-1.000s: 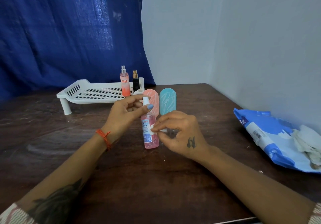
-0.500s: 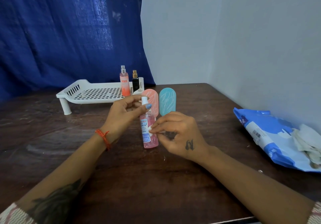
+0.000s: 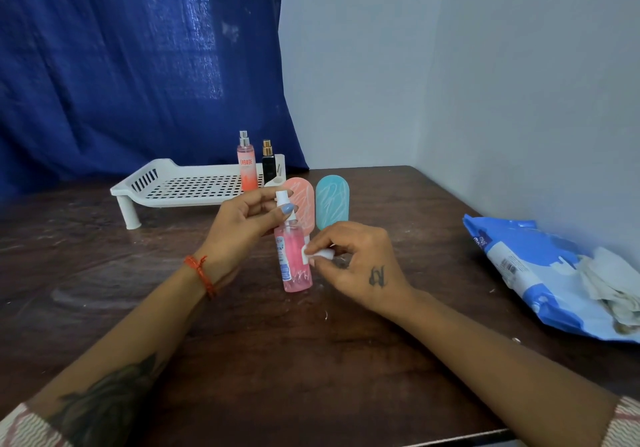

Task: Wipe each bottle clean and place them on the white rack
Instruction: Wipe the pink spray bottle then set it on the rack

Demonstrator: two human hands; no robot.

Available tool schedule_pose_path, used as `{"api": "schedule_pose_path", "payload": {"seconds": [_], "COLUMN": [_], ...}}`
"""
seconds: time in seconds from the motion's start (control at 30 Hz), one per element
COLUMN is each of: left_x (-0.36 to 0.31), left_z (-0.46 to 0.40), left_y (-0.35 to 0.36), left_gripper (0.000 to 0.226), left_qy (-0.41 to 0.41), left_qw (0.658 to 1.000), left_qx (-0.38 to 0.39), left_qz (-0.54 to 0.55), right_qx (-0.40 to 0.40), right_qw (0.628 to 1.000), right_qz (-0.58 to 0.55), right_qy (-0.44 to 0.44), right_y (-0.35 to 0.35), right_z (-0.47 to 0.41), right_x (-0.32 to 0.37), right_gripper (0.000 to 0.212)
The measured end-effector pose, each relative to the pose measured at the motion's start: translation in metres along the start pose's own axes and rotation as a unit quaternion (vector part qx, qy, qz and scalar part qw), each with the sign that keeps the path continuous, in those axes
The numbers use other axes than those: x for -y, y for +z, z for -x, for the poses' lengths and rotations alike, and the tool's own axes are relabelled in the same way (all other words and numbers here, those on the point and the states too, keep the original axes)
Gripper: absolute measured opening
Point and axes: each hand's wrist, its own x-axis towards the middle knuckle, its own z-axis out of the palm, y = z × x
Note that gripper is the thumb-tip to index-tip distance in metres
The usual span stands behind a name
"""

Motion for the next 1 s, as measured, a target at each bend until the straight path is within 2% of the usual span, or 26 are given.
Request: {"api": "schedule_pose_path", "payload": {"seconds": [0.13, 0.27, 0.4, 0.53, 0.73, 0.87, 1.0], "left_x": [-0.0002, 0.0003, 0.0000, -0.0008, -0.0011, -0.0014, -0.0020], "left_z": [-0.0002, -0.0004, -0.0005, -0.0008, -0.0002, -0.0005, -0.0008], "left_y": [0.0012, 0.0004, 0.0002, 0.0003, 0.0003, 0.0001, -0.0004], "left_gripper": [0.024, 0.024, 0.024, 0.023, 0.024, 0.023, 0.023], "left_qy": [-0.001, -0.010, -0.016, -0.020, -0.023, -0.023, -0.021], "left_qw": [1.000, 1.000, 0.999, 0.999, 0.999, 0.999, 0.999], "left_qx": [0.000, 0.001, 0.000, 0.001, 0.008, 0.001, 0.001], "left_qz": [0.017, 0.021, 0.028, 0.038, 0.047, 0.041, 0.032], "right_qx": [-0.021, 0.007, 0.029, 0.014, 0.038, 0.057, 0.043], "right_qw": [0.999, 0.999, 0.997, 0.994, 0.996, 0.990, 0.985], "right_qz": [-0.019, -0.049, -0.046, -0.059, -0.066, -0.066, -0.091], "right_qy": [0.020, 0.006, 0.046, 0.095, 0.055, 0.109, 0.143], "right_y": [0.0013, 0.0003, 0.0007, 0.0012, 0.0004, 0.0008, 0.0010], "right_z": [-0.0011, 0.0003, 0.0010, -0.0006, 0.0003, 0.0010, -0.0014], "right_x": [0.0027, 0.0045, 0.0022, 0.0045, 0.0059, 0.0027, 0.0051], "right_gripper": [0.014, 0.014, 0.011, 0.012, 0.012, 0.010, 0.012]}}
